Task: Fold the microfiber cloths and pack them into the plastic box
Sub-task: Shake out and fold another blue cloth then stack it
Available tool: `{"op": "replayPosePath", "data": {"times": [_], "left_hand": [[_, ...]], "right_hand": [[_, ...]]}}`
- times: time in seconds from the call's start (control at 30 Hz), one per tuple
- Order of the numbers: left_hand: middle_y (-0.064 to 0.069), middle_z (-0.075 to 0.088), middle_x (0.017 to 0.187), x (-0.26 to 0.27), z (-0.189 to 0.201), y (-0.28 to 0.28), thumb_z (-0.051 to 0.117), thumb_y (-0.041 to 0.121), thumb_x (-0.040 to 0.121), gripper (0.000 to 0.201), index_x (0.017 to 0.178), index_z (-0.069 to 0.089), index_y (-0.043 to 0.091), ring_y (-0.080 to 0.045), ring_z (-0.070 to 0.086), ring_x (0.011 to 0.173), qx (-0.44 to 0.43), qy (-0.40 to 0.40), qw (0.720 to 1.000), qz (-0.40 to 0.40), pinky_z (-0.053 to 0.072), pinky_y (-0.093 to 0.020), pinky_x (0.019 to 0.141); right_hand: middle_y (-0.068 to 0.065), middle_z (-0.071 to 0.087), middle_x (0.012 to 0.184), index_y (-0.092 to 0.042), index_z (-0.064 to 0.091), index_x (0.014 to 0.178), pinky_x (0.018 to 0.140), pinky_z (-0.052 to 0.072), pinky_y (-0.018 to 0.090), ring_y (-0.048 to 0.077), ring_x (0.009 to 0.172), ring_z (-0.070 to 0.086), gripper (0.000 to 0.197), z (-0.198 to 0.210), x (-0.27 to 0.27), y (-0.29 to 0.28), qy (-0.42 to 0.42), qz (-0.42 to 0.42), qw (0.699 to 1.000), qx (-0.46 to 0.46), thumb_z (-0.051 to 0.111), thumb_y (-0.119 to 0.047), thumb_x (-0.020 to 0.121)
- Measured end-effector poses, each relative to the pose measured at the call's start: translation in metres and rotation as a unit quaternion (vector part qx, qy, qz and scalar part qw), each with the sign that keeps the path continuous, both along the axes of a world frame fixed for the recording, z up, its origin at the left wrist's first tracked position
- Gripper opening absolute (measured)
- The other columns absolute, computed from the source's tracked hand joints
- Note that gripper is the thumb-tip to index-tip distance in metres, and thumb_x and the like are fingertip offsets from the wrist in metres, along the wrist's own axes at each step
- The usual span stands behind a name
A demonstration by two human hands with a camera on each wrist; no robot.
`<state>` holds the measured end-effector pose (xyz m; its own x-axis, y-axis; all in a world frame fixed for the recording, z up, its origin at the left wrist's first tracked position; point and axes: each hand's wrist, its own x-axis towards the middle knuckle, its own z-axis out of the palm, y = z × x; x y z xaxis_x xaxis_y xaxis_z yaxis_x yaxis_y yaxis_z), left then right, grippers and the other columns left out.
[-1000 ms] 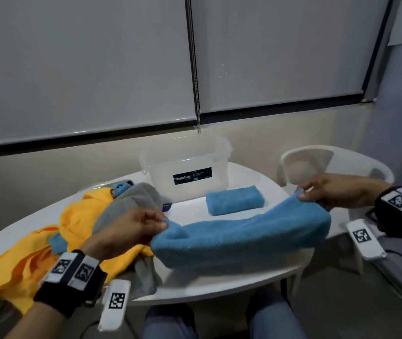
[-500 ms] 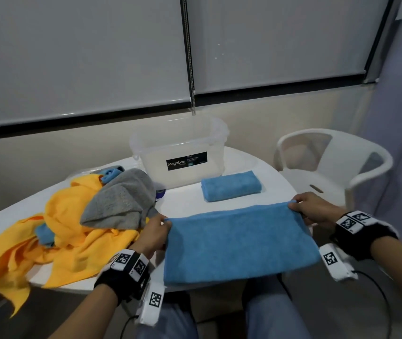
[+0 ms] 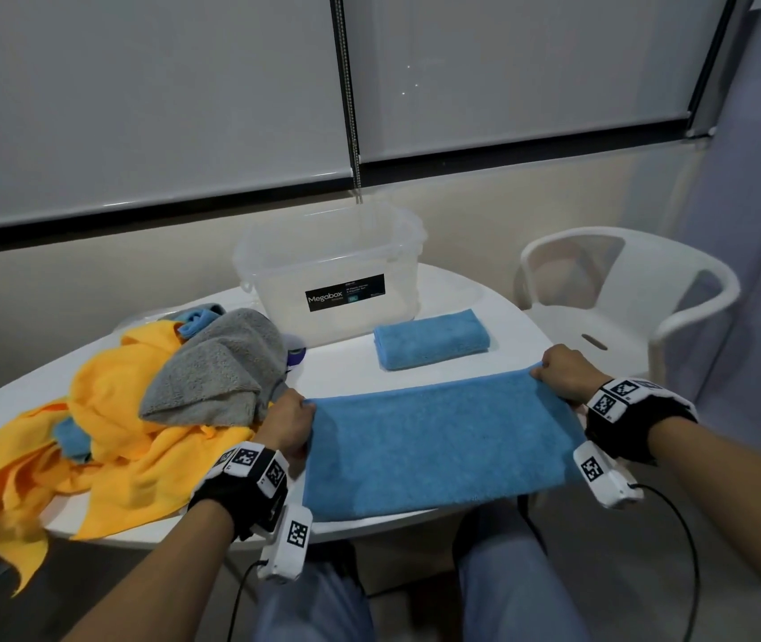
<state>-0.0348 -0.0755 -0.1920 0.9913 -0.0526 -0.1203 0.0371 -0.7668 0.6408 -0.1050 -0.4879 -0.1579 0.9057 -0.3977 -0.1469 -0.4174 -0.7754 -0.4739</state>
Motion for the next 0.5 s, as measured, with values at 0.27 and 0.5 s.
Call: {"op": "replayPosePath", "data": {"times": [0.27, 0.5], "left_hand": [[-0.022, 0.065, 0.106, 0.003, 0.004, -0.006, 0.048, 0.015, 0.098, 0.023, 0.103, 0.058, -0.005, -0.034, 0.062, 0.096, 0.035, 0.019, 0.999, 0.007, 0.041, -0.032, 0.072], [-0.018, 0.06, 0.107, 0.002, 0.013, -0.017, 0.044, 0.013, 0.099, 0.023, 0.112, 0.056, -0.003, -0.039, 0.059, 0.111, 0.177, -0.006, 0.983, -0.038, 0.046, -0.036, 0.084]], "right_hand": [[0.015, 0.052, 0.096, -0.003, 0.049, 0.087, 0.07, 0.038, 0.031, 0.03, 0.087, 0.05, 0.02, -0.002, 0.005, 0.002, 0.023, -0.006, 0.999, -0.034, 0.059, -0.019, 0.094], [0.013, 0.058, 0.09, -0.004, 0.053, 0.092, 0.065, 0.043, 0.031, 0.033, 0.086, 0.061, 0.037, 0.001, -0.001, -0.004, 0.012, -0.049, 0.999, -0.012, 0.073, -0.034, 0.083]]}}
